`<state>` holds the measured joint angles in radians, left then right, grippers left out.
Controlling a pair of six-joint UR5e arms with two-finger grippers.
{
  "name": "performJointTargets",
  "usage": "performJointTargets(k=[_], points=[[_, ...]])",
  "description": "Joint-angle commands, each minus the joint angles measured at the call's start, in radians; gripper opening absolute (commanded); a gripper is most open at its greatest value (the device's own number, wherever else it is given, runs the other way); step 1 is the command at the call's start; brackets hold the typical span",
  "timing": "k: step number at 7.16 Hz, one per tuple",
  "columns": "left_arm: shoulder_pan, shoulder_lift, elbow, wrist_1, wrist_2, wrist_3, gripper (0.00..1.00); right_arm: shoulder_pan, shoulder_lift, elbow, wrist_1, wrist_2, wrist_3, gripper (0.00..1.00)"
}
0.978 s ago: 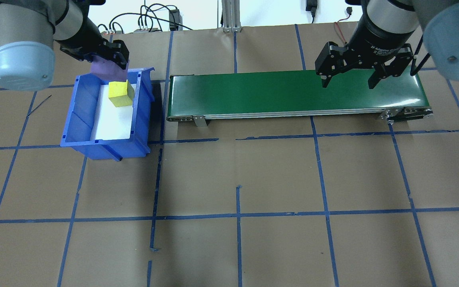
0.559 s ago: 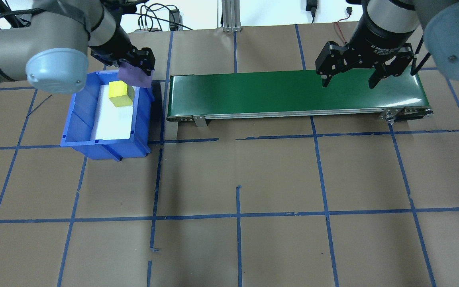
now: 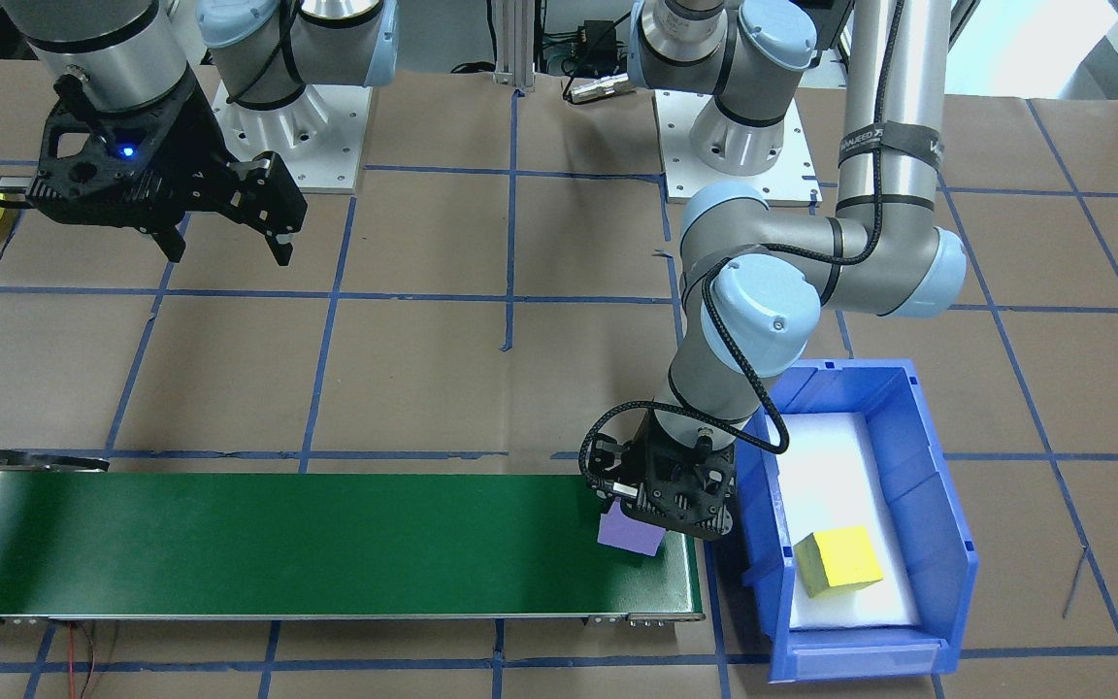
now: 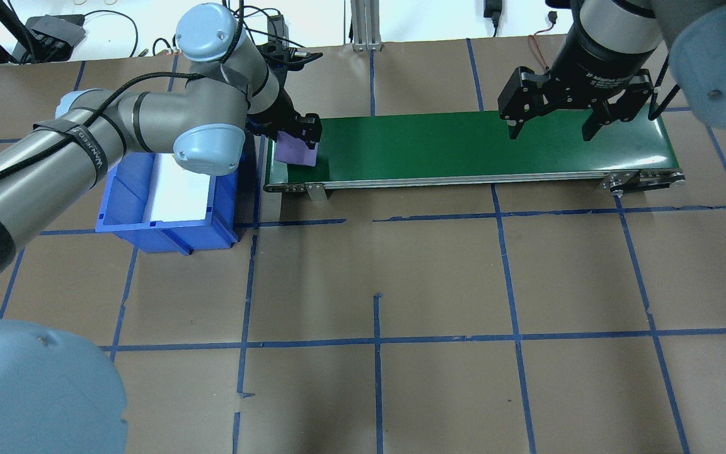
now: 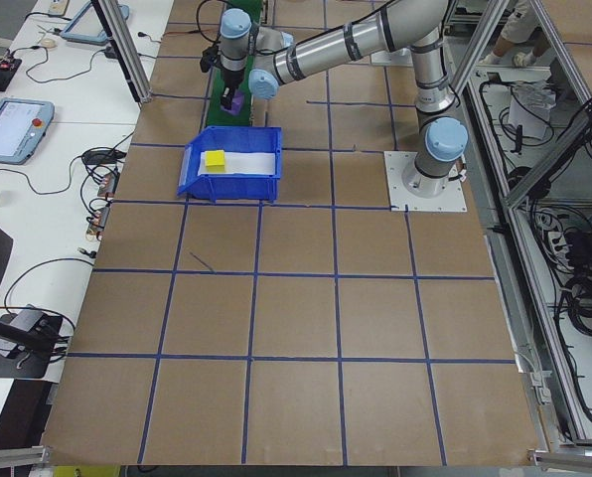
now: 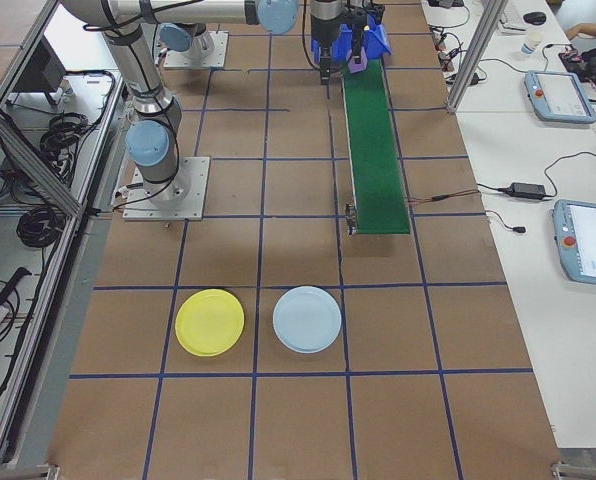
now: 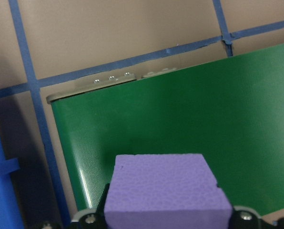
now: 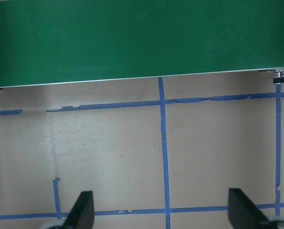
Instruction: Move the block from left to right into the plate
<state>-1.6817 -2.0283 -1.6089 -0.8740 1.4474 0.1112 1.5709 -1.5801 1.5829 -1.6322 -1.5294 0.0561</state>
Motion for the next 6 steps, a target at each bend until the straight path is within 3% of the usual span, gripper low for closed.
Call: performJointTargets(k=[1, 3, 6], points=[[-0.004, 0.029, 0.015, -0.005, 0.011, -0.004, 1.0, 0.007, -0.001, 0.002, -0.002, 0.002, 0.01, 1.0], [0.06, 0.107, 0.024, -0.046, 0.016, 0.005, 1.0, 0.001, 0.0, 0.008, -0.002, 0.002, 0.001, 1.0], [0.316, 0.155, 0.009, -0.118, -0.057, 0.051, 1.0, 0.006, 0.0, 0.009, -0.002, 0.002, 0.01, 1.0]])
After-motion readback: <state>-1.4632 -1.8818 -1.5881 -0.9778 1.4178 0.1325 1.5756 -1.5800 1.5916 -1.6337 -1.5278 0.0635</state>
